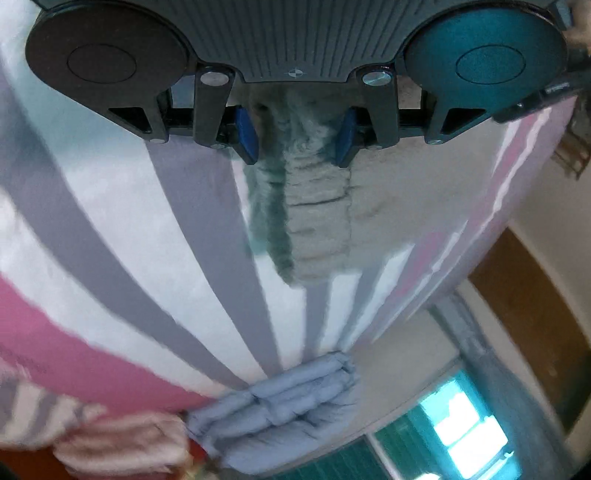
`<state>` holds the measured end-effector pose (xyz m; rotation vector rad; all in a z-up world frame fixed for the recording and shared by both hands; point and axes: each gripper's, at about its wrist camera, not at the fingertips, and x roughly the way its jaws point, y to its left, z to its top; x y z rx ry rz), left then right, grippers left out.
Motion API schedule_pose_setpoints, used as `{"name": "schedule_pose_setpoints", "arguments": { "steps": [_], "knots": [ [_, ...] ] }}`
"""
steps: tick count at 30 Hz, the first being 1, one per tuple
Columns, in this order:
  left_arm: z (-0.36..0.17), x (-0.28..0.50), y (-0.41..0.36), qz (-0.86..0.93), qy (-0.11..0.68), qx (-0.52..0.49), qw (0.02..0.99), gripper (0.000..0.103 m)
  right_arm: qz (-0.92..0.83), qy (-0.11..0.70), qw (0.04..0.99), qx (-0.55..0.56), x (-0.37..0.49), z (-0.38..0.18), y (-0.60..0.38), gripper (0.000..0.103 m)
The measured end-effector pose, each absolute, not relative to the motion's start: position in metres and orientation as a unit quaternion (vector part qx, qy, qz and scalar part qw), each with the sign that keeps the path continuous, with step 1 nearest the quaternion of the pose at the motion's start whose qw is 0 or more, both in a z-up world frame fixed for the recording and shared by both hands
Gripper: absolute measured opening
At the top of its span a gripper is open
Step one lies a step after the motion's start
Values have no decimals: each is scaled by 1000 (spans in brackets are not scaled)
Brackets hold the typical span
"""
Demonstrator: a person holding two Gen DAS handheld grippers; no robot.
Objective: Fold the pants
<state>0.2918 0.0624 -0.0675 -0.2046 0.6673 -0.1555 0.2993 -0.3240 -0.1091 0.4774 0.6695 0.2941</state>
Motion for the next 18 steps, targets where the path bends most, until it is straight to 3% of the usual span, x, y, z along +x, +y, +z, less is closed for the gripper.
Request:
{"name": "schedule_pose_setpoints", "arguments": {
  "steps": [7,10,12,14,15,18],
  "knots": [
    [-66,236,82,-59,292,-130,946,90,163,247,914,276,248,-87,-338,45],
    [-76,235,81,-51,317,-127,938,92,169,254,912,276,232,-94,-331,45],
    [-79,238,79,-50,323,-117,938,92,152,300,908,251,240,-103,-317,45],
    [-73,235,85,-48,325,-140,934,86,149,314,905,243,248,-108,-311,46],
    [-68,228,89,-50,314,-154,935,82,149,312,905,248,247,-104,-312,46],
    [-62,208,99,-55,278,-183,941,84,175,261,915,253,230,-91,-316,46]
  ]
}}
